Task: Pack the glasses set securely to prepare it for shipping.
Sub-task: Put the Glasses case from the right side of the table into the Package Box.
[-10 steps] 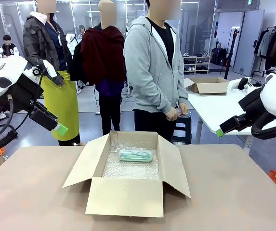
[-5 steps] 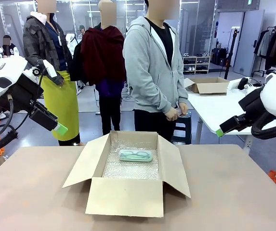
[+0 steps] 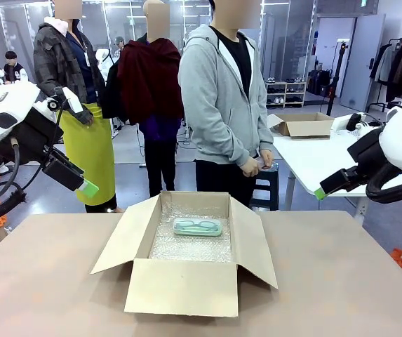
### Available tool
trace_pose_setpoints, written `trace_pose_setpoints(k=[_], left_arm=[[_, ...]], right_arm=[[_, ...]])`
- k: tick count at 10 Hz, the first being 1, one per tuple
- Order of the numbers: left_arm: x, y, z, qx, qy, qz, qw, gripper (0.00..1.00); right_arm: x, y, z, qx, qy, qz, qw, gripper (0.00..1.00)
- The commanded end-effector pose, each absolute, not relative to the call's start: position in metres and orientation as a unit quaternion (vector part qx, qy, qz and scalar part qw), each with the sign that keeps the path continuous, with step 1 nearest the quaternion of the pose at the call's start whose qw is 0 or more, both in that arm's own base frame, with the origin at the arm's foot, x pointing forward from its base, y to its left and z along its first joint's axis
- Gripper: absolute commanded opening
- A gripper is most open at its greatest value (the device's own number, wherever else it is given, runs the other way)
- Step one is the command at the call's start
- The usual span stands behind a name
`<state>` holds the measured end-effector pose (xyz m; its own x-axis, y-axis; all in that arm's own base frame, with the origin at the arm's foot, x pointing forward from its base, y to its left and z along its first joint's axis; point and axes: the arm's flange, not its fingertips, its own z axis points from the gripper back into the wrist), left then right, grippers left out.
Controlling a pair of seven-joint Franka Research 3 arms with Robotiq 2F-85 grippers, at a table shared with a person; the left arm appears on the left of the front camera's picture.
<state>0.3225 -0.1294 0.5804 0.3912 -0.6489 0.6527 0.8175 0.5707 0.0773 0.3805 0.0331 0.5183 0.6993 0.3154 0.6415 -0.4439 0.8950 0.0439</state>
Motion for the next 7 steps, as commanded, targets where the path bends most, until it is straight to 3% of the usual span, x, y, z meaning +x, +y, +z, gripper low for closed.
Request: trace_pose_setpoints(k=[1, 7], left_arm=[[0.3228, -0.1286, 0.5819, -0.129, -0.331, -0.444, 0.822, 1.00], [0.3228, -0.1286, 0.5819, -0.129, -0.331, -0.444, 0.822, 1.00]], right_arm=[[0.3808, 0.0344, 0.5180, 0.097, -0.329, 0.207, 0.916, 1.00], [0.3808, 0.0344, 0.5180, 0.097, -0.329, 0.207, 0.916, 1.00]])
